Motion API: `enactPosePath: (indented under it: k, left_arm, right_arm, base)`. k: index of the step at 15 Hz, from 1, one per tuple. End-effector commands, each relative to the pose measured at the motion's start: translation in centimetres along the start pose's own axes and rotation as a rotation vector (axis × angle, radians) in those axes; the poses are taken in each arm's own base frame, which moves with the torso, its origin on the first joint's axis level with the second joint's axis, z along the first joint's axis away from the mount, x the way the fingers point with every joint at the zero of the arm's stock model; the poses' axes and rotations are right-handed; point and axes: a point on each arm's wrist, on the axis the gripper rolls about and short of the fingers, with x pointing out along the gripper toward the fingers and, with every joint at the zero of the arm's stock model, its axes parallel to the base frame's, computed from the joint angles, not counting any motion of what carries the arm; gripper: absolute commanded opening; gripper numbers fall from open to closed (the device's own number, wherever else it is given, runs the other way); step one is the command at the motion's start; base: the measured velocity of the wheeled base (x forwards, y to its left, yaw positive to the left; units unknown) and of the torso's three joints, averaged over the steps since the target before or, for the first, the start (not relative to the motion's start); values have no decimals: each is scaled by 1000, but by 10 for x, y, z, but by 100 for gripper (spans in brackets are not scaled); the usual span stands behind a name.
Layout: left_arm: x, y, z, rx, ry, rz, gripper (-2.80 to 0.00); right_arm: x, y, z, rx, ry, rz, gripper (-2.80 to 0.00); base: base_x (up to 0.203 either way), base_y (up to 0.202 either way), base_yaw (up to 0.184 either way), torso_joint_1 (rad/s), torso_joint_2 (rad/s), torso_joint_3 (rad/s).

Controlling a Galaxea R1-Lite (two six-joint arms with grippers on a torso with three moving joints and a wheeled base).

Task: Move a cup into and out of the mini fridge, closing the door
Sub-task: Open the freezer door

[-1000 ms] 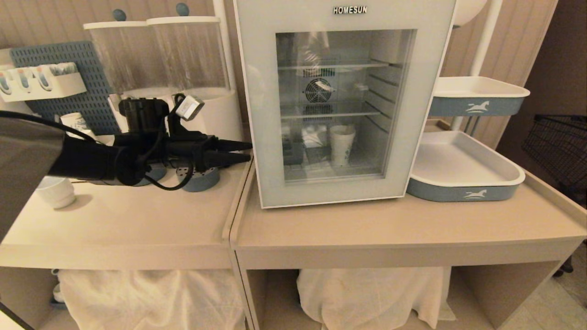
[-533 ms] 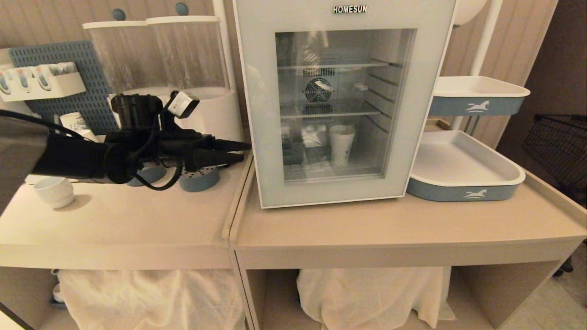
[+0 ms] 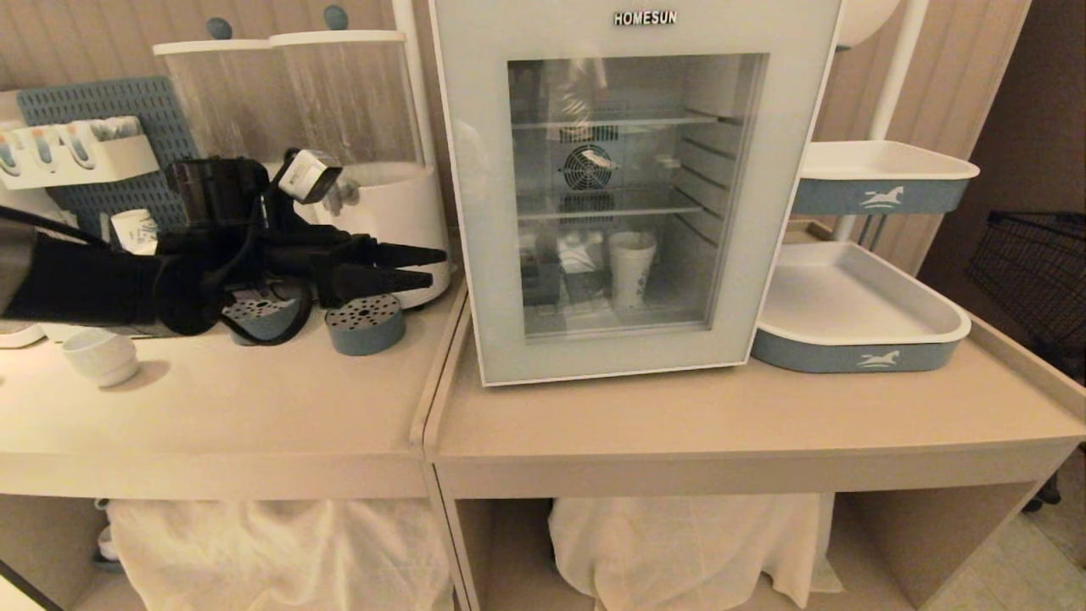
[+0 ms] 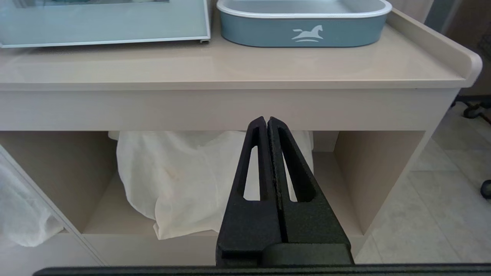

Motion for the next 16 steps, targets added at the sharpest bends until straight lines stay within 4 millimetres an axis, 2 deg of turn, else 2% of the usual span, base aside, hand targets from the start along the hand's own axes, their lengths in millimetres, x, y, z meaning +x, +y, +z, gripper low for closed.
enactPosePath:
  k: [1, 6, 12, 16]
  left_arm:
    - [-2, 0, 8, 30, -5, 14, 0]
    - [13, 13, 13, 62, -8, 40, 0]
    - [31, 22, 6, 50, 0, 30, 0]
    - [35, 28, 3, 48, 1, 27, 0]
  right_arm:
    - [0, 0, 0, 0, 0, 0, -280]
    - [0, 0, 0, 0, 0, 0, -280]
    - [0, 0, 0, 0, 0, 0, -280]
    - [0, 0, 0, 0, -2, 0, -280]
  base:
    - [0, 0, 0, 0, 0, 0]
    - [0, 0, 0, 0, 0, 0]
    - [0, 0, 0, 0, 0, 0]
    - [0, 0, 0, 0, 0, 0]
